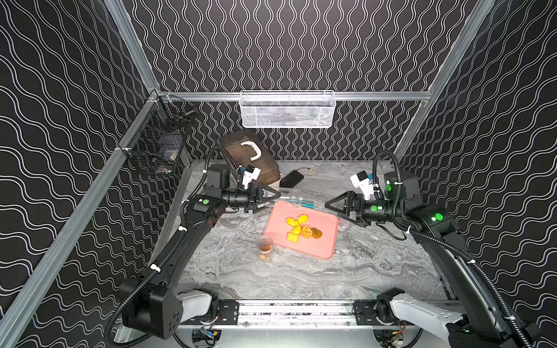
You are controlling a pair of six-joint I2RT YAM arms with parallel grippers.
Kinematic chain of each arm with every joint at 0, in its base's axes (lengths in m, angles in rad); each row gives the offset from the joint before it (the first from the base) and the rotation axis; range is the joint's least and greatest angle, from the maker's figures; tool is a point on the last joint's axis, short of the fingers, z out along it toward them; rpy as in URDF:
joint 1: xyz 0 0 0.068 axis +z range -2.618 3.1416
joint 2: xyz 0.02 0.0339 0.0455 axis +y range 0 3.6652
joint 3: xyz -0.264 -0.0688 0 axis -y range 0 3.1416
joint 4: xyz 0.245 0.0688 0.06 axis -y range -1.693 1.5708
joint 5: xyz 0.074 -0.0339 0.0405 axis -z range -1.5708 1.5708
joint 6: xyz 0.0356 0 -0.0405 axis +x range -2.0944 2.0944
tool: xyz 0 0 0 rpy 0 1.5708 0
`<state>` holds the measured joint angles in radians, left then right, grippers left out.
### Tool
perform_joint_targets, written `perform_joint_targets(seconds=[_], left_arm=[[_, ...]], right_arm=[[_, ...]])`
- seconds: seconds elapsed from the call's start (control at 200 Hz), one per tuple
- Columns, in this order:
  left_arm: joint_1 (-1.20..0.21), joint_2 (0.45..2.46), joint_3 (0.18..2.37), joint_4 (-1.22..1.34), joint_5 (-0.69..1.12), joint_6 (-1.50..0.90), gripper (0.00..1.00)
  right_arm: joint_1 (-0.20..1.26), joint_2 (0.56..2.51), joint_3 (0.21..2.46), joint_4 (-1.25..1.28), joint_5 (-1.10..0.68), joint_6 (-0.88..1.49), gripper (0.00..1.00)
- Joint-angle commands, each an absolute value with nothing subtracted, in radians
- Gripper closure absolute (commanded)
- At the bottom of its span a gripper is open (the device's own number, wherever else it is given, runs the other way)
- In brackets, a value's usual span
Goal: Pour the cookies out of the jar
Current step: Pour the cookies in the jar onto the tray.
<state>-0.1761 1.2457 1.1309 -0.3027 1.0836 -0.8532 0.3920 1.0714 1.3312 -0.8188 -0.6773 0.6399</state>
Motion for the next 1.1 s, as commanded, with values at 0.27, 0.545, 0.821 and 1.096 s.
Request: perform_joint_targets(seconds=[0.27, 0.545, 0.821, 1.096], left_arm=[[-0.174, 1.179, 0.955, 0.237, 1.125, -1.274, 0.27], [-0.174, 1.190, 0.941, 0.206, 1.027, -1.310, 0.34], [-0.176, 1.180, 0.801, 0.462, 0.861, -1.594, 0.33], [-0.183, 1.169, 0.765, 0.519, 0.812, -1.650, 0.33]], right_arm=[[0.394, 1.071, 1.223, -0.548, -0.854, 0.789, 0.00], [0.393, 1.075, 1.142, -0.395, -0.863, 0.905, 0.00], [0.403, 1.049, 1.005, -0.195, -0.856, 1.025, 0.00], [0.498, 1.132, 0.981, 0.008, -0.808, 1.089, 0.00]])
